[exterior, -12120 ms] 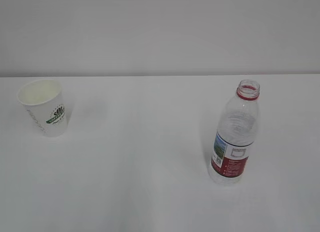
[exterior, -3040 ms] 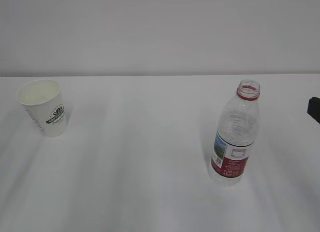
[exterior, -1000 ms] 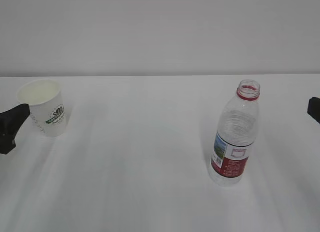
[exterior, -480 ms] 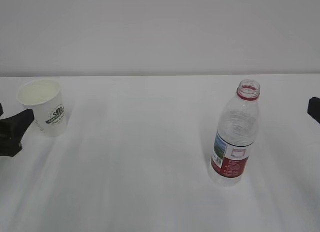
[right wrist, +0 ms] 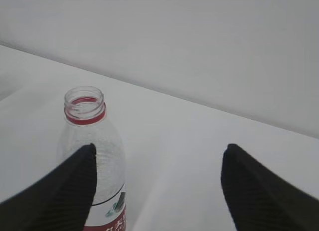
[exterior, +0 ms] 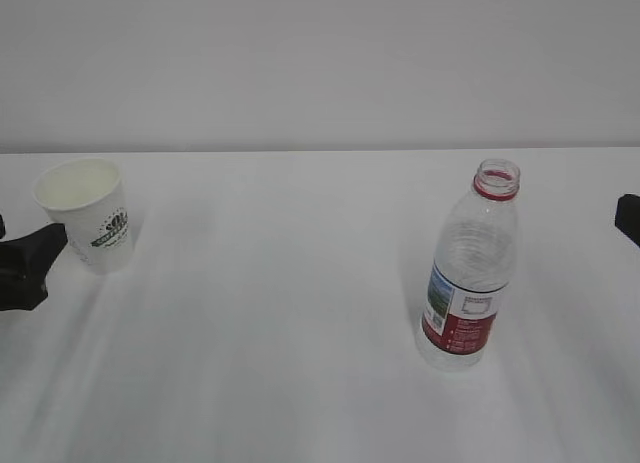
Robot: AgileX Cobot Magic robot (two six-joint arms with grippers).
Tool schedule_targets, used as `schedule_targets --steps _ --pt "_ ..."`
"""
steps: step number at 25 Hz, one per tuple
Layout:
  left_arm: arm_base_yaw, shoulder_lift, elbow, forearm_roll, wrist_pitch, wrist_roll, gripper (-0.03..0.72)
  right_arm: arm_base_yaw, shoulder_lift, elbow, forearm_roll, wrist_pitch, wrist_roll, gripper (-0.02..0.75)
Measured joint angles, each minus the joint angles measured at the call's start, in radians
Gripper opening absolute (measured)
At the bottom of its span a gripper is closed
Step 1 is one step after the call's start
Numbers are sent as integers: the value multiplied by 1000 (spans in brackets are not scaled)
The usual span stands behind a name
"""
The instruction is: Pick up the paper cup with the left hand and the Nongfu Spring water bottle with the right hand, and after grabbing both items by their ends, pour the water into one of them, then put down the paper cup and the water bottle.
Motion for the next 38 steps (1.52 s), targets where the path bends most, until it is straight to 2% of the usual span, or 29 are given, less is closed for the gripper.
schedule_targets --steps 13,24,30,38 --pt "0 81 -12 -7 0 0 529 0 0 0 0 0 0 587" --pt "0 195 -82 -10 -1 0 531 0 0 0 0 0 0 587" --pt "0 245 -122 -10 -1 0 596 0 0 0 0 0 0 587" --pt "0 341 -217 -10 -4 0 610 0 0 0 0 0 0 587"
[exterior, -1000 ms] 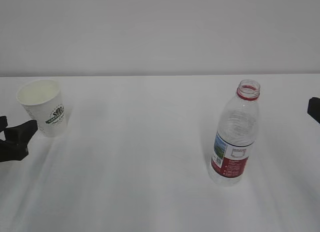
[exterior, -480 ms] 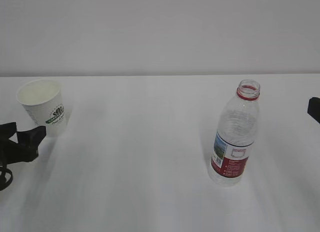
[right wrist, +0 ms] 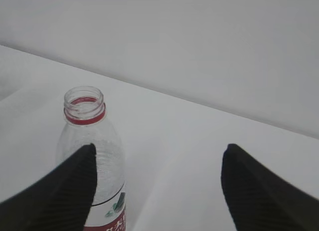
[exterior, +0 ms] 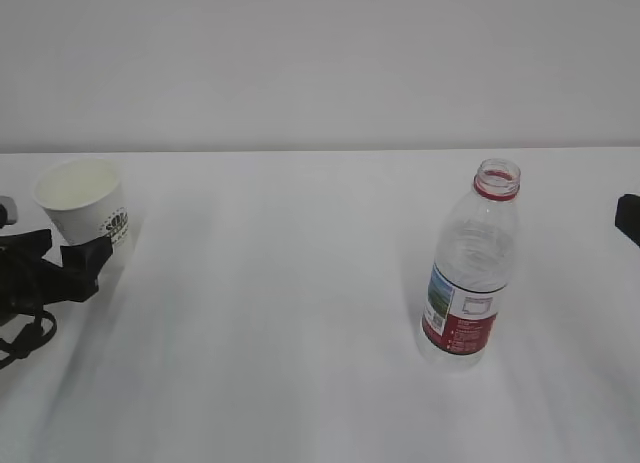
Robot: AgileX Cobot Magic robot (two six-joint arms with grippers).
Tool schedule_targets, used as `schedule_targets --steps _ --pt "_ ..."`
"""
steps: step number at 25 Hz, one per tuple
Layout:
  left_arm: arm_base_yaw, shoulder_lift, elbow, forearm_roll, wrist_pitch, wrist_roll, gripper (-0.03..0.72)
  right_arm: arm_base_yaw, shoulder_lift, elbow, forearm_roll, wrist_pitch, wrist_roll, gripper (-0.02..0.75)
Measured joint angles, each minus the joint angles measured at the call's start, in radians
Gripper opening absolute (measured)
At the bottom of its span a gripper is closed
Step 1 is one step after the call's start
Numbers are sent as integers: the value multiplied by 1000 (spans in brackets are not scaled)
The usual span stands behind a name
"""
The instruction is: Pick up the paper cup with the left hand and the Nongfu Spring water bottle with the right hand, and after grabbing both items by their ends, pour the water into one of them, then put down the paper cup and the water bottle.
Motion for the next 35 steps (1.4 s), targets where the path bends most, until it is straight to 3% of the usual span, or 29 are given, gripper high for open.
schedule_targets --steps 17,23,35 --pt "0 93 -107 22 -4 0 610 0 0 0 0 2 0 587" --pt "0 143 -132 41 -5 -47 683 0 0 0 0 2 -2 587" --pt "0 177 -144 41 -5 -57 692 0 0 0 0 2 -3 587"
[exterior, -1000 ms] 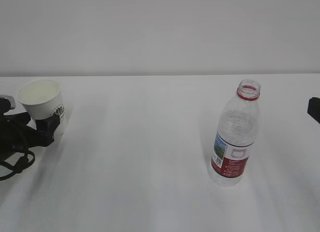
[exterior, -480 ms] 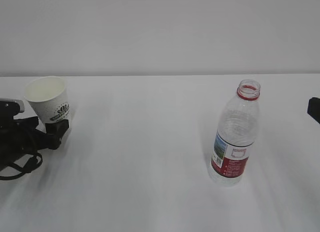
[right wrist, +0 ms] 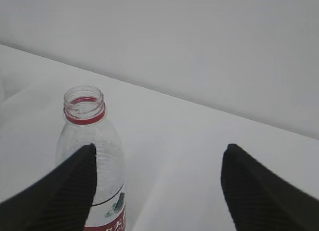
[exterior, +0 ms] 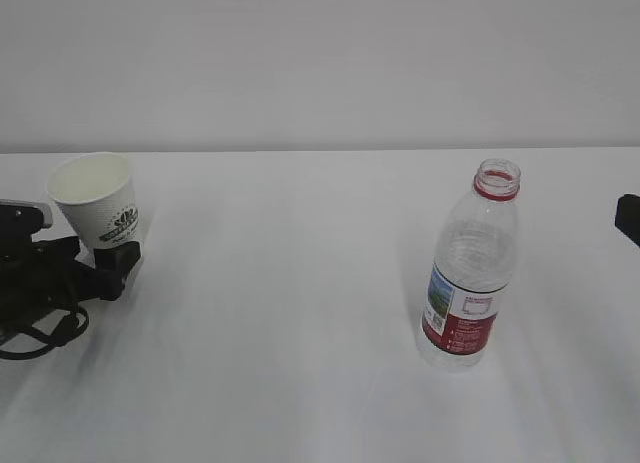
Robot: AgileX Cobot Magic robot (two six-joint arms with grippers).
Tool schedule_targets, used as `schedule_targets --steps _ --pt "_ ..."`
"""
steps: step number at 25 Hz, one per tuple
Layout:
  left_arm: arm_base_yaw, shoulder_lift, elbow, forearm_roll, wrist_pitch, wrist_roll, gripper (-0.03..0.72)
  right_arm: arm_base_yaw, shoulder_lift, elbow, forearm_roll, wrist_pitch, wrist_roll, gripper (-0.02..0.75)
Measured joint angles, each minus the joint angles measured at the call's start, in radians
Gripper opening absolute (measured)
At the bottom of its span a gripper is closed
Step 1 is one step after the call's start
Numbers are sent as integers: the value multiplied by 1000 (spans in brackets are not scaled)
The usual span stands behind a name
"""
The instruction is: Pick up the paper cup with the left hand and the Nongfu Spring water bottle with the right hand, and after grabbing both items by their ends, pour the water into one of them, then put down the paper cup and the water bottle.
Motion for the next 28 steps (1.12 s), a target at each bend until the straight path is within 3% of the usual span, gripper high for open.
schedule_targets --steps 28 --pt "0 71 -98 23 -2 0 692 0 0 0 0 0 -5 587"
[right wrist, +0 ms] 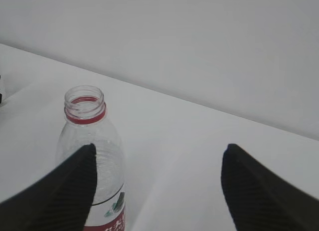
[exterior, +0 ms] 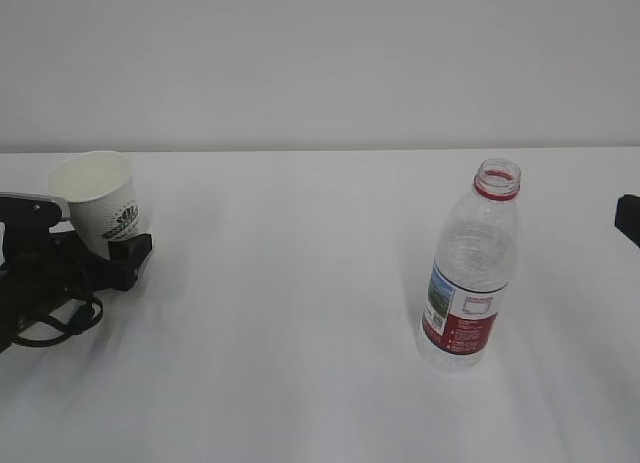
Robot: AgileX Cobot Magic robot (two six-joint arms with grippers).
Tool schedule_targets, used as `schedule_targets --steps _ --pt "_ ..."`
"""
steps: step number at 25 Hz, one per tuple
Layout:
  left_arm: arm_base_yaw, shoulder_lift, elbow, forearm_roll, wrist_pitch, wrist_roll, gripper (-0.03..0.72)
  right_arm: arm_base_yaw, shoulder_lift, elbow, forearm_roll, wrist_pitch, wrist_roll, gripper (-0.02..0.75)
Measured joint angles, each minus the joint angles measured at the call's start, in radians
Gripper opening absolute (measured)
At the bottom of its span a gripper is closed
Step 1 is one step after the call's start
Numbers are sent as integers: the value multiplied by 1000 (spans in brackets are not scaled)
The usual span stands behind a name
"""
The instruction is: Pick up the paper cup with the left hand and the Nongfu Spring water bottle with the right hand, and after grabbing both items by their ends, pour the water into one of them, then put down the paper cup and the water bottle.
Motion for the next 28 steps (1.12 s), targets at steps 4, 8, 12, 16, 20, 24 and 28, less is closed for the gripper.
schedule_targets --steps 4,8,12,16,20,24,28 --pt "0 0 0 16 0 0 692 0 0 0 0 0 0 587" --pt "0 -2 0 12 0 0 692 0 0 0 0 0 -2 587" --pt "0 -13 0 11 0 0 692 0 0 0 0 0 -2 587" --pt "0 -20 0 11 0 0 692 0 0 0 0 0 -2 587" --pt "0 -30 0 5 0 0 692 0 0 0 0 0 -2 587" --pt "0 -32 0 -15 0 0 690 0 0 0 0 0 -2 587" --pt "0 -32 -18 -23 0 0 685 0 0 0 0 0 -2 587"
